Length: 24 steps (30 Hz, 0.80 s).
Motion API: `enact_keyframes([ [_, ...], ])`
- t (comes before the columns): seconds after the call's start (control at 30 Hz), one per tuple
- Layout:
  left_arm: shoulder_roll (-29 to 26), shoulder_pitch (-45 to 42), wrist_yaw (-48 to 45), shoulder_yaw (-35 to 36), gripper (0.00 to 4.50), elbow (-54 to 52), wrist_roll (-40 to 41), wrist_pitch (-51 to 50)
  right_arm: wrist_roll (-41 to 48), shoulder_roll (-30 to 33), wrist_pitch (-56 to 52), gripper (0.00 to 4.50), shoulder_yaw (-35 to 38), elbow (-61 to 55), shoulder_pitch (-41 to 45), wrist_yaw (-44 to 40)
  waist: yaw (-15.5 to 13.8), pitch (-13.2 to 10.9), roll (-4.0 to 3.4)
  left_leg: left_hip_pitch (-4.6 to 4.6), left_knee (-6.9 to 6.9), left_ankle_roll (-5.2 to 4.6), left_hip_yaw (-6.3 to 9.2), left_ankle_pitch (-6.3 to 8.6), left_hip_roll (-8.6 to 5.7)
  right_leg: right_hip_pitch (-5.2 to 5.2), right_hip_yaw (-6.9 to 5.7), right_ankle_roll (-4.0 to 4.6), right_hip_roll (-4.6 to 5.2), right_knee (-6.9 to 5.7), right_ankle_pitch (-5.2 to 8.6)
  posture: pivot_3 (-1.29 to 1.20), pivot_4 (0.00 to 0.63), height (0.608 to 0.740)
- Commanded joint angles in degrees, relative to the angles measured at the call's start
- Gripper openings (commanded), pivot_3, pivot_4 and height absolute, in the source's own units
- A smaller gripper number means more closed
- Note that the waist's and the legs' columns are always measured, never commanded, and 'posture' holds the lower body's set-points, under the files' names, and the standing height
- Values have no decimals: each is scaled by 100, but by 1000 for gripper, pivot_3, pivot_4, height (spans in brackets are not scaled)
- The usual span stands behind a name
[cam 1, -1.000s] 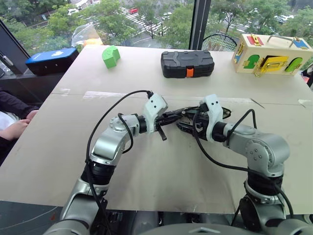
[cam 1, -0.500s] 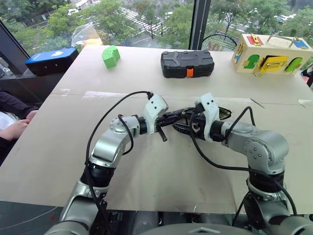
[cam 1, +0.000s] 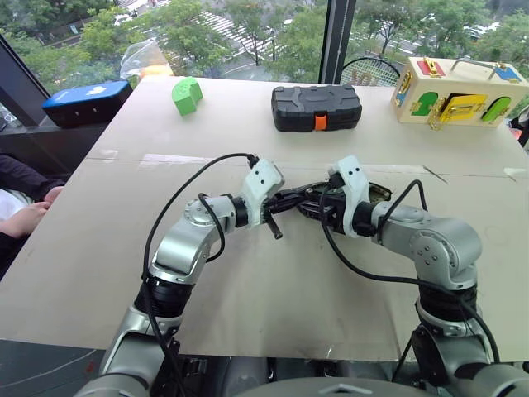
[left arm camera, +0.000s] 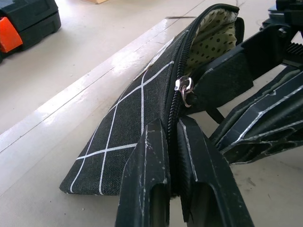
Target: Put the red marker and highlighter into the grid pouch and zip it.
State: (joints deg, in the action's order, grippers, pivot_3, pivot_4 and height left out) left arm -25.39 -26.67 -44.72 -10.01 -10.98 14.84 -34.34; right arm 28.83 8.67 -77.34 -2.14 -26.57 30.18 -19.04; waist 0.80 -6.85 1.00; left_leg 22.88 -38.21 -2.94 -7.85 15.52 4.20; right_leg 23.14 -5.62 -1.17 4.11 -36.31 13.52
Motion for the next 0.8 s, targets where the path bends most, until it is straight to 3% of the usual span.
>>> enact_keyframes([
  [0.03, -67, 43, -68, -18, 0, -322, 26, 169, 15, 14, 68, 57, 202, -89, 113, 122, -2, 0, 0, 0, 0, 0, 0, 0, 0, 0, 0, 0, 1, 0, 0, 0, 150, 740],
  [0.57, -207, 154, -85, -22, 0, -137, -92, 571, 417, 379, -568, 57, 1074, -795, -262, 256, -5, -1, -1, 3, 9, -1, 0, 1, 0, 0, 7, 1, 2, 14, 0, 0, 150, 740],
  [0.8, -255, 129, -45, 13, 0, -75, -166, 627, 562, 889, -937, 57, 1722, -1129, -526, 135, -12, -1, -2, 5, 14, -3, 0, 2, 0, -1, 7, 1, 1, 28, 0, 0, 150, 740],
])
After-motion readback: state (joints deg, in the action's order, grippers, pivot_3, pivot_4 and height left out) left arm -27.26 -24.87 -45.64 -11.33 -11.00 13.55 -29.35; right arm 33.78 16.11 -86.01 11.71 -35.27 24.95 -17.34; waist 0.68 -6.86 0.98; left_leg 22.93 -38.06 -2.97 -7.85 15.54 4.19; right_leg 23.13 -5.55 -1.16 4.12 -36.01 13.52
